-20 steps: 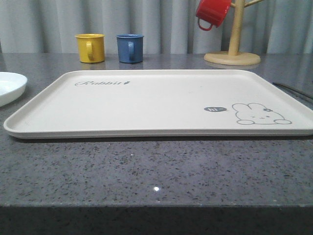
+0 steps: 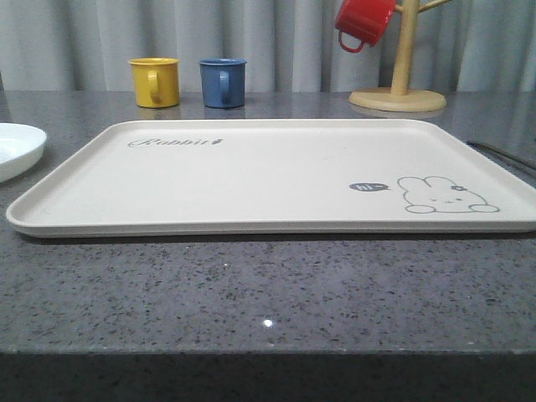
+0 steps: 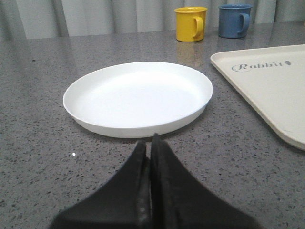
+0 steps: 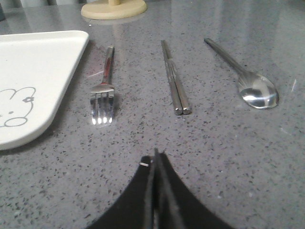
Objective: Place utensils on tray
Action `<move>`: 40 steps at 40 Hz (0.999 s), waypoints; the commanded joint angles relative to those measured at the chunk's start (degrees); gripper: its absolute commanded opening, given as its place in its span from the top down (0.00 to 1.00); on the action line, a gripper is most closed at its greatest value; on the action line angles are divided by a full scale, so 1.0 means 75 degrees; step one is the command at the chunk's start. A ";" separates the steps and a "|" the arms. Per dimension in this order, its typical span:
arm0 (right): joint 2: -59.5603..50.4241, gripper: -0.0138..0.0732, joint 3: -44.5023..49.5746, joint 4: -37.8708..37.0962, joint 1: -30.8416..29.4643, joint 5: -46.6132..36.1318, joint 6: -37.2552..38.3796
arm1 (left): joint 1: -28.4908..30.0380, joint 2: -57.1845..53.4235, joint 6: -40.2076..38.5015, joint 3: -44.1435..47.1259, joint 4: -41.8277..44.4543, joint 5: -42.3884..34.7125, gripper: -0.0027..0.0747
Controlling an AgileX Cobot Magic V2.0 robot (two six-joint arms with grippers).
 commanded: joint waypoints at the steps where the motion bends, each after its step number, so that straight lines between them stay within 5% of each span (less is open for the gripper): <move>1: -0.0132 0.92 -0.0001 -0.0082 -0.0036 -0.0592 -0.0064 | 0.0001 -0.0167 -0.0070 -0.0025 -0.0077 -0.0634 0.99; 32: -0.0132 0.92 -0.0006 -0.0082 -0.0036 -0.0902 -0.0064 | 0.0001 -0.0167 -0.0070 -0.0025 -0.0077 -0.0708 0.99; 40: -0.0132 0.92 -0.0120 -0.0068 -0.0036 -0.2103 -0.0064 | 0.0001 -0.0167 -0.0070 -0.0045 -0.0077 -0.2821 0.99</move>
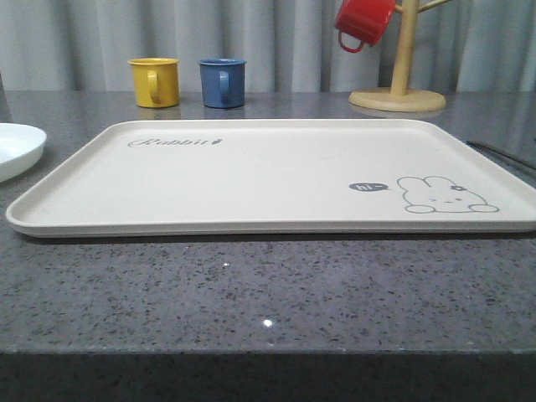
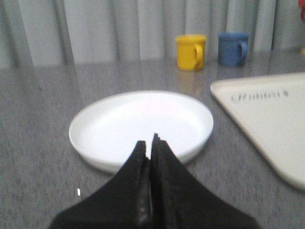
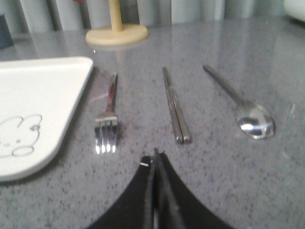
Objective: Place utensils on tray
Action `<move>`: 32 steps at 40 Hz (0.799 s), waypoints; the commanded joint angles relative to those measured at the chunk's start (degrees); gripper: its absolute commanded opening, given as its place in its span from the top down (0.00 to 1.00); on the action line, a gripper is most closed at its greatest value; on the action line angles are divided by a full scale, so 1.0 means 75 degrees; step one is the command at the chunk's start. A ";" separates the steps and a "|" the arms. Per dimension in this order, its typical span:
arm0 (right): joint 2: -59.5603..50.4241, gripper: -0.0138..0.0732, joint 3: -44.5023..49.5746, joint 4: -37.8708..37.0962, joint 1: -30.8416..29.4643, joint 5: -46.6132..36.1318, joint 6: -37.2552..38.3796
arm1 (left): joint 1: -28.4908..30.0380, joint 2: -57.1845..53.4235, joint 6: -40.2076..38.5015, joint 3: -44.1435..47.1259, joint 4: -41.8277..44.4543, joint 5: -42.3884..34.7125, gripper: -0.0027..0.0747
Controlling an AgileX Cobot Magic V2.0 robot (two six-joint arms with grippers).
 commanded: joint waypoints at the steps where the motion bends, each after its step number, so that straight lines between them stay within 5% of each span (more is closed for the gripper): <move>1: -0.0132 0.92 -0.0218 -0.0051 -0.0036 -0.1320 -0.0064 | 0.0001 -0.0167 -0.0070 -0.0072 -0.0077 -0.2250 0.99; 7: -0.0122 0.92 -0.1441 0.0049 -0.0036 -0.0618 -0.0057 | 0.0001 -0.0119 -0.0070 -0.1013 0.0012 -0.2312 0.99; 20: 0.2240 0.92 -0.5451 0.0116 -0.0036 0.2158 -0.0057 | 0.0001 0.2199 -0.0070 -0.4118 0.0520 0.0640 0.99; 32: 0.3486 0.88 -0.6018 0.0116 -0.0036 0.2345 -0.0057 | -0.0013 0.3275 -0.0070 -0.4474 0.0505 0.0705 0.96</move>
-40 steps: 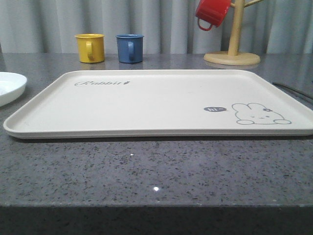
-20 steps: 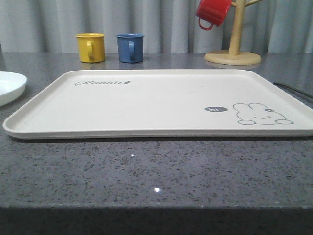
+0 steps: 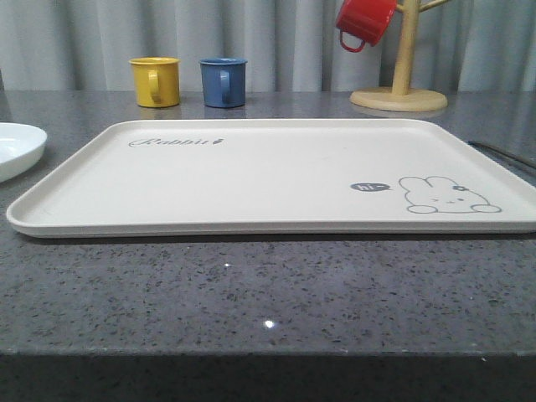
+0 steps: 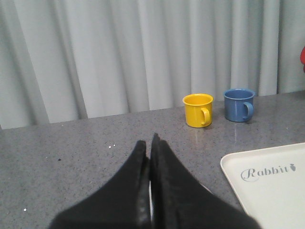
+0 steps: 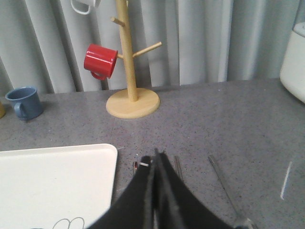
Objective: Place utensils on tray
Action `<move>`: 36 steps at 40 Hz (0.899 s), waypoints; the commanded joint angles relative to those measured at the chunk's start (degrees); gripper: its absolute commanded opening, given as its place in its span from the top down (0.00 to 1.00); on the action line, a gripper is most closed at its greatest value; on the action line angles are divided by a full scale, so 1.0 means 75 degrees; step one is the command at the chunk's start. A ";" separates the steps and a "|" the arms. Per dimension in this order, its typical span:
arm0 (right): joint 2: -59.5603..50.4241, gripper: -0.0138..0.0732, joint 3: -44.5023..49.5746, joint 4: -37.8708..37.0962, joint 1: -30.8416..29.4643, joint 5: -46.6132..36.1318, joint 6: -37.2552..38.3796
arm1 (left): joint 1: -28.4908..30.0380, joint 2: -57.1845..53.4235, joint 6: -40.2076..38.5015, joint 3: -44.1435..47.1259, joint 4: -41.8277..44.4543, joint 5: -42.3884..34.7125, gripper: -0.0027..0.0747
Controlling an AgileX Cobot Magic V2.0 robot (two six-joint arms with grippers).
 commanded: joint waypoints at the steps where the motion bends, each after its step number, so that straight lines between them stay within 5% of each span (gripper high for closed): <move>1: 0.0132 0.84 -0.0262 -0.0002 -0.0036 -0.0440 -0.0057 | -0.0013 0.0106 -0.0070 -0.0298 0.0003 -0.0539 0.92; 12: 0.0132 0.14 -0.0262 -0.0009 -0.0036 -0.0440 -0.0057 | -0.0013 0.0106 -0.0070 -0.0298 -0.0087 -0.0539 0.05; 27: 0.0132 0.08 -0.0262 -0.0009 -0.0036 -0.0471 -0.0057 | -0.0076 0.0768 -0.0070 -0.0562 -0.0237 -0.0225 0.22; 36: 0.0132 0.08 -0.0262 -0.0009 -0.0036 -0.0471 -0.0057 | -0.0881 0.3063 0.0010 -0.2090 -0.0186 0.1876 0.22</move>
